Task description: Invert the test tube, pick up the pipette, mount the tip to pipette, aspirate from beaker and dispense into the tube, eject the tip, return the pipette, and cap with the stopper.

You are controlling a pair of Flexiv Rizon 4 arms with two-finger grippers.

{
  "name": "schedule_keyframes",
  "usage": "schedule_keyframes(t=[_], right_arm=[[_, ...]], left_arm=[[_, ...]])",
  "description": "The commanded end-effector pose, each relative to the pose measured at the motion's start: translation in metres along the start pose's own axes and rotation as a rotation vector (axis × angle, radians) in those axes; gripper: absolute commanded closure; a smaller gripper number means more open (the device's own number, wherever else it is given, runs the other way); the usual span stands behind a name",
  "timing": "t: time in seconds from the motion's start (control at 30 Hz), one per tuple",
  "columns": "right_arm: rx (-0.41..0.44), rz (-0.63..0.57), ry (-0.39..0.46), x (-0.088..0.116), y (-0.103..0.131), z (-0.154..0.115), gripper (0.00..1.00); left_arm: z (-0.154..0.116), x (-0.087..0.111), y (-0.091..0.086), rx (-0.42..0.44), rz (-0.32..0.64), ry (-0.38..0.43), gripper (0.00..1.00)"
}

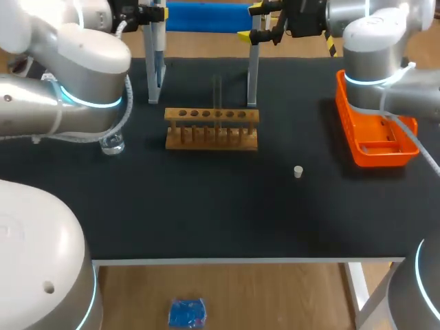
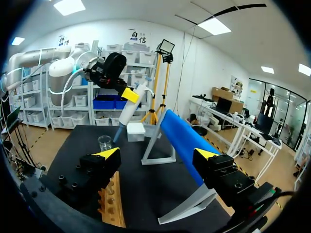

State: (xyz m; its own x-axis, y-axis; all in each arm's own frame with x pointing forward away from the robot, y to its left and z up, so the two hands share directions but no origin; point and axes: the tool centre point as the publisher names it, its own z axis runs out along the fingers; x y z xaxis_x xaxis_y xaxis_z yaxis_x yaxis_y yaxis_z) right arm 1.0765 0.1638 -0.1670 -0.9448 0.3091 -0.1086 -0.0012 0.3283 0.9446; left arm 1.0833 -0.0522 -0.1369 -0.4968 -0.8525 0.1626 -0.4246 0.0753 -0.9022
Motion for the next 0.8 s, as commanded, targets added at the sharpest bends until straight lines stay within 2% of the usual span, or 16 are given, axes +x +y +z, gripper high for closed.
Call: schedule_keyframes(t=[0.03,0.37,0.8], right_arm=[[0.004,0.001,0.004,-0.001,0.001,-0.001,0.0],[0.004,0.001,0.004,-0.001,0.001,-0.001,0.0],[0.004,0.001,0.004,-0.001,0.001,-0.001,0.0]], left_arm=[[0.01,0.001,0.0,0.004,-0.012,-0.063,1.0],[0.024,-0.004,-0.001,-0.003,-0.043,-0.134,1.0],[0.046,-0.017,-0.009,-0.006,-0.041,-0.147,1.0]])
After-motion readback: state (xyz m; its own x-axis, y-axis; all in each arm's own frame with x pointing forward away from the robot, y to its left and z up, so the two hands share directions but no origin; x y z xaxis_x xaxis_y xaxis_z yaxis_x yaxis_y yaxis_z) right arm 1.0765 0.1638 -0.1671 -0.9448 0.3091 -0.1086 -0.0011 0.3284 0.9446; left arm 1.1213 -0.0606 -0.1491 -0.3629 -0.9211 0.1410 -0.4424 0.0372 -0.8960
